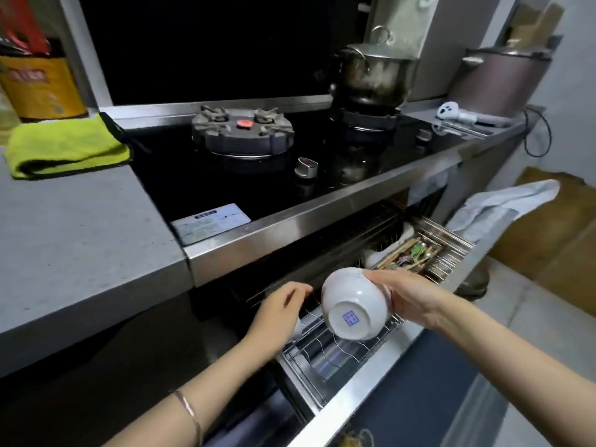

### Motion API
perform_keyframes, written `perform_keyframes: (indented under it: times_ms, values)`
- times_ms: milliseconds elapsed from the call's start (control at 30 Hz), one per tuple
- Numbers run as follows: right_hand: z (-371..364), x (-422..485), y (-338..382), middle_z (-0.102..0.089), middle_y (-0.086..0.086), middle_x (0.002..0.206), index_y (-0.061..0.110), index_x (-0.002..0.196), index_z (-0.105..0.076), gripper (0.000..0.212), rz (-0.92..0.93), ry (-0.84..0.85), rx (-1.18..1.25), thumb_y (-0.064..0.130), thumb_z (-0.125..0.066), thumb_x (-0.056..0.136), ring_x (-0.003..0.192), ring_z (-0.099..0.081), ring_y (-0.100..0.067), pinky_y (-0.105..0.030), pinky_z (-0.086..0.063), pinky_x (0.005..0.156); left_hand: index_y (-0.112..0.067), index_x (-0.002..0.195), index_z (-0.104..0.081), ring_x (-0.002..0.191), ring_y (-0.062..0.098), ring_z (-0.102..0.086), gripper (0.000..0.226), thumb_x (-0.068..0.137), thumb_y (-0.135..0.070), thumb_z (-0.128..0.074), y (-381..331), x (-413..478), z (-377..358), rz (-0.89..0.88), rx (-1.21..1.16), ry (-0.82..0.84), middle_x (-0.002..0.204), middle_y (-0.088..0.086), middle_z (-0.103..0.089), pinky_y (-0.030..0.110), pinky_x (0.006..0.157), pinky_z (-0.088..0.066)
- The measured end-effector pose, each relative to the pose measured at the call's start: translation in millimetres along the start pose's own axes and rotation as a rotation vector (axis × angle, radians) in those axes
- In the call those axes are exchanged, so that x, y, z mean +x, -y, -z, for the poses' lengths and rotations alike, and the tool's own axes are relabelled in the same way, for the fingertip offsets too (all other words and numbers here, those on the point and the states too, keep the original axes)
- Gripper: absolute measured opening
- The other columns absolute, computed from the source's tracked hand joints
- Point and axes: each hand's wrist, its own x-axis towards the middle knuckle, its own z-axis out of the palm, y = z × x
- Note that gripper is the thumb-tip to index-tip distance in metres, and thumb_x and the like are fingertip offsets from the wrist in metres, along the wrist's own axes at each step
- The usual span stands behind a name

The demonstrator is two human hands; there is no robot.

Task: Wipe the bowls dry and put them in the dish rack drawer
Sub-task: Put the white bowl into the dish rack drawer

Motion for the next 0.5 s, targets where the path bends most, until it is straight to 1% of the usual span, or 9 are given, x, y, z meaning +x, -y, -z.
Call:
perform_keyframes:
  times_ms: [67,133,167,233,267,333,400,467,500]
  values:
    - [1.2,25.2,-14.2,-0.069,-0.018,0.103,0.005,0.109,-0.065,0.027,-0.034,-0.044,0.023,0.024,-0.06,0.091,0.092,-0.063,-0.031,-0.041,-0.049,0.081,-0.028,0.115,-0.061,0.11,0.007,-0.055,0.024,0.099,-0.031,-0.043,30.5,9.4,-10.4,-0.051,0.209,0.015,0.118,-0.009,-0.062,0.013,0.087,-0.038]
    - [-3.2,44.8,-21.0,-0.068,-0.014,0.098,0.005,0.104,-0.065,0.021,-0.052,-0.078,0.049,0.021,-0.06,0.091,0.09,-0.062,-0.03,-0.038,-0.048,0.076,-0.027,0.131,-0.051,0.125,0.006,-0.044,0.036,0.098,-0.039,-0.044,53.1,14.9,-14.7,-0.11,0.401,0.018,0.133,-0.012,-0.051,0.018,0.101,-0.032]
    - [-4.8,61.0,-26.9,-0.067,-0.013,0.096,0.005,0.103,-0.064,0.019,-0.07,-0.096,0.059,0.02,-0.06,0.091,0.09,-0.061,-0.029,-0.037,-0.047,0.076,-0.027,0.136,-0.047,0.129,0.007,-0.039,0.043,0.096,-0.043,-0.044,64.0,20.3,-19.7,-0.127,0.468,0.012,0.137,-0.012,-0.047,0.021,0.106,-0.03]
    - [-10.4,89.8,-34.5,-0.066,-0.014,0.099,0.003,0.105,-0.063,0.021,-0.101,-0.103,0.058,0.018,-0.059,0.092,0.093,-0.059,-0.03,-0.037,-0.046,0.08,-0.028,0.141,-0.039,0.133,0.009,-0.036,0.058,0.092,-0.058,-0.039,81.2,32.0,-23.2,-0.138,0.567,-0.003,0.145,-0.01,-0.042,0.028,0.11,-0.03]
    - [-14.3,104.2,-39.3,-0.066,-0.015,0.099,0.002,0.105,-0.063,0.021,-0.116,-0.099,0.047,0.018,-0.058,0.092,0.091,-0.059,-0.029,-0.036,-0.046,0.079,-0.028,0.143,-0.036,0.135,0.01,-0.035,0.069,0.086,-0.067,-0.032,89.3,36.6,-24.9,-0.127,0.61,0.002,0.147,-0.01,-0.039,0.03,0.11,-0.03]
    - [-22.4,127.4,-45.5,-0.064,-0.011,0.09,0.005,0.092,-0.063,0.015,-0.142,-0.09,0.021,0.019,-0.058,0.092,0.082,-0.057,-0.025,-0.032,-0.044,0.07,-0.029,0.145,-0.032,0.138,0.011,-0.031,0.087,0.075,-0.077,-0.016,103.6,43.3,-28.5,-0.111,0.684,0.011,0.15,-0.011,-0.035,0.031,0.11,-0.028]
    - [-29.6,149.4,-51.3,-0.061,-0.008,0.083,0.01,0.08,-0.059,0.015,-0.176,-0.087,0.033,0.02,-0.058,0.092,0.081,-0.055,-0.025,-0.033,-0.042,0.069,-0.029,0.143,-0.036,0.138,0.012,-0.032,0.088,0.074,-0.079,-0.015,116.2,47.2,-30.6,-0.137,0.73,-0.04,0.148,-0.01,-0.039,0.03,0.112,-0.022]
    - [-36.2,168.7,-57.3,-0.059,-0.009,0.082,0.011,0.077,-0.056,0.017,-0.193,-0.099,0.054,0.018,-0.059,0.091,0.083,-0.053,-0.026,-0.035,-0.042,0.076,-0.026,0.136,-0.048,0.134,0.018,-0.041,0.085,0.08,-0.081,-0.013,126.2,47.7,-32.9,-0.176,0.814,-0.107,0.139,-0.008,-0.052,0.031,0.112,-0.012]
    - [-39.1,178.9,-61.4,-0.058,-0.009,0.08,0.01,0.075,-0.055,0.018,-0.197,-0.103,0.078,0.016,-0.059,0.091,0.081,-0.053,-0.025,-0.035,-0.041,0.079,-0.026,0.131,-0.053,0.13,0.02,-0.046,0.083,0.083,-0.079,-0.012,129.7,48.1,-33.6,-0.17,0.853,-0.119,0.134,-0.008,-0.057,0.032,0.111,-0.009]
